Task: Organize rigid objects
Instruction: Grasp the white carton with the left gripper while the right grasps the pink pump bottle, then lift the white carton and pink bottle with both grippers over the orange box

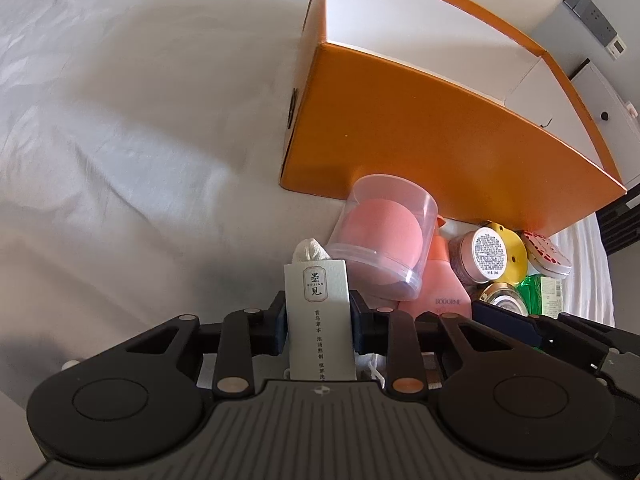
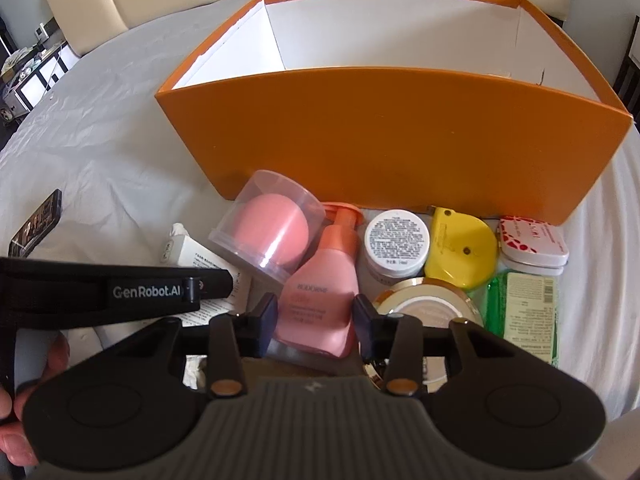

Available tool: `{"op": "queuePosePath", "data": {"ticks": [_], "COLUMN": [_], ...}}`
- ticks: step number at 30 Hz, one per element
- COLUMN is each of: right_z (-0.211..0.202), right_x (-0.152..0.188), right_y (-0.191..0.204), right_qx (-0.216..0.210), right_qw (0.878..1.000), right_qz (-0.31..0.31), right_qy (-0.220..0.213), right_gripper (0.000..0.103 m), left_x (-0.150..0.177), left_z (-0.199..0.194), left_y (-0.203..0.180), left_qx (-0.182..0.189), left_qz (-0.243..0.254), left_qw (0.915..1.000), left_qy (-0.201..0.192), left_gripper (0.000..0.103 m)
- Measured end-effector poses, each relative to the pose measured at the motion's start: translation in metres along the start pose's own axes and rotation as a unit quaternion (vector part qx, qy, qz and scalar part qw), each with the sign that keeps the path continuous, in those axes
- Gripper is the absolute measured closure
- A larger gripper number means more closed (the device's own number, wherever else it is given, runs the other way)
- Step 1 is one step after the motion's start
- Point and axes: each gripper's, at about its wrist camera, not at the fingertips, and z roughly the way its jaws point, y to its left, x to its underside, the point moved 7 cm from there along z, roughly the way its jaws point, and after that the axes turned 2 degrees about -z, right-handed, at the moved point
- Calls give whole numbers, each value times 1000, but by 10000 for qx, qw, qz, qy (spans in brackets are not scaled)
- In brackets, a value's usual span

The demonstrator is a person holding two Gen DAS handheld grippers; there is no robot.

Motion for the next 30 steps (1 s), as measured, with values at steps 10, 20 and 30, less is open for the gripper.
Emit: {"op": "queuePosePath", "data": {"ticks": [10,20,30], "right_z": [12,19,-13], "right_x": [-3,-4,2], "right_y": [-3,-4,-3], "right_qx": [-70,-33,79], "right_qw": [9993,9992,9999], "right_qz": [129,-5,-144], "right_qy": [335,392,-18], "right_gripper": [55,56,59], "left_x": [-1,0,4], "left_z": [3,4,-19], "left_y": [6,6,-3], "left_qx": [190,182,239], "left_qz": [-241,-208,27], "left_qw": [9995,9996,9994], "left_qy": [80,65,-263], "left_gripper": [70,71,72]}}
